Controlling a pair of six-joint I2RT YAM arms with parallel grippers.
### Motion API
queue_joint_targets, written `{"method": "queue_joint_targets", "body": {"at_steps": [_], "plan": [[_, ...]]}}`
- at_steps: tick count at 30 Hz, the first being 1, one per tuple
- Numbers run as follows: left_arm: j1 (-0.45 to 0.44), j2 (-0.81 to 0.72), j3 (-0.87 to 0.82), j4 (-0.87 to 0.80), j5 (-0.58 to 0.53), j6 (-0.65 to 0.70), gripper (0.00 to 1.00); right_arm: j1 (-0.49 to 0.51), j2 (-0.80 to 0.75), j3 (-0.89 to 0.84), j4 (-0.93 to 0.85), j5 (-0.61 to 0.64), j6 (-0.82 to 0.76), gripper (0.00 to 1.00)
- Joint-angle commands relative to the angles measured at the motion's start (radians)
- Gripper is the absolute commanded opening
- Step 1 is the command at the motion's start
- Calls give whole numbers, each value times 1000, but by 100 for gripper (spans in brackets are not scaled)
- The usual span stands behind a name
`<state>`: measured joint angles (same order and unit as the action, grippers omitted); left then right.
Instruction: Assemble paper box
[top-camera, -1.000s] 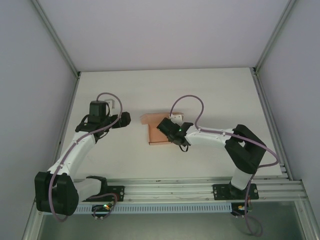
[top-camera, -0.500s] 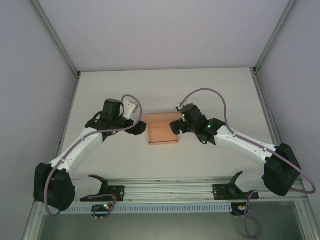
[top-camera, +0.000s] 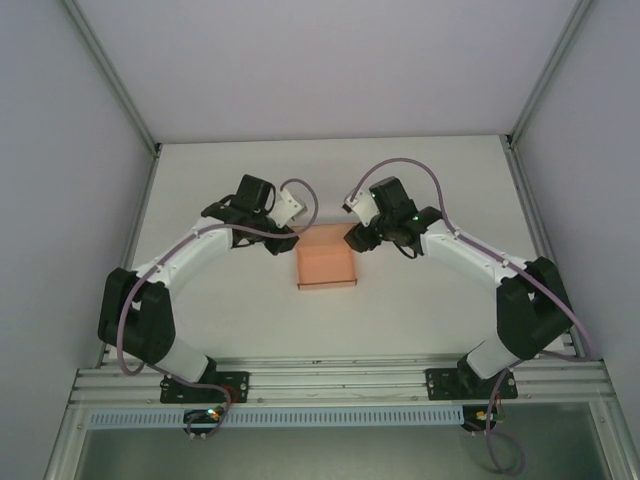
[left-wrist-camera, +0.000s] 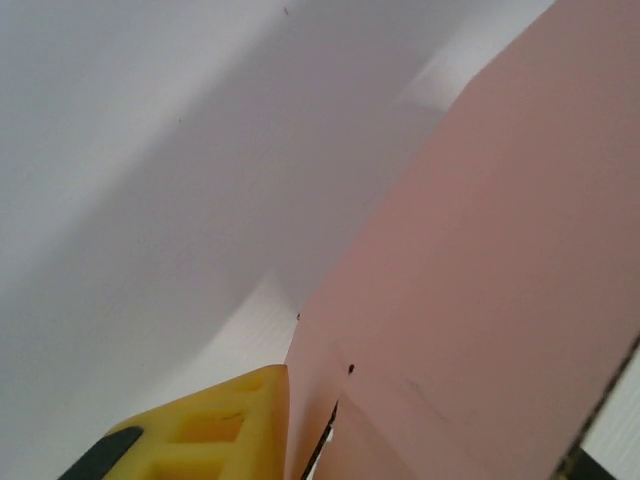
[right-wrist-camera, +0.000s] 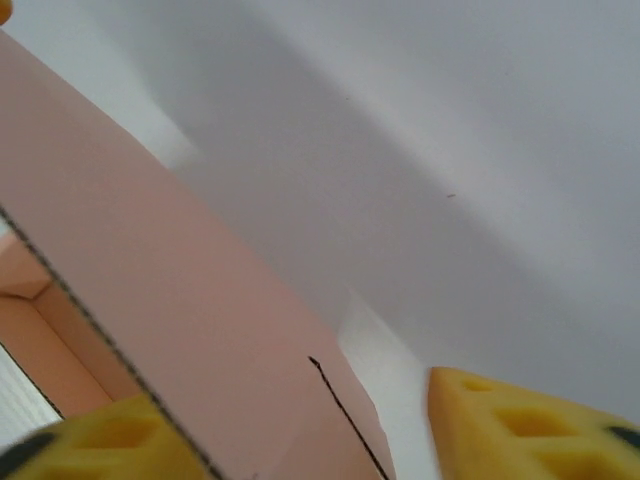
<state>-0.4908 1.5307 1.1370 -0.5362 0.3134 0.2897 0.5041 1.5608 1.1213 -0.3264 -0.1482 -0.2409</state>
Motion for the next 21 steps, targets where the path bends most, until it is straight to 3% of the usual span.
{"method": "queue_joint_targets", "body": {"at_steps": [1, 5, 8, 13, 17, 21], "plan": [[-7, 2, 20, -49, -19, 38, 22, -5, 29, 26, -47, -19, -11, 35], [-17, 0, 18, -23, -42, 14, 0, -5, 50, 44, -66, 22, 21, 12], [-29, 0, 28, -15, -89, -11, 0, -5, 37, 50, -63, 35, 63, 3], [-54, 8, 65, 33, -188, -162, 0, -4, -6, 34, 29, 164, 265, 0], [-62, 24, 95, 119, -262, -426, 0, 27, -2, 25, 147, 264, 532, 3], [-70, 51, 73, 221, -305, -629, 0, 75, 42, 31, 246, 394, 693, 0]]}}
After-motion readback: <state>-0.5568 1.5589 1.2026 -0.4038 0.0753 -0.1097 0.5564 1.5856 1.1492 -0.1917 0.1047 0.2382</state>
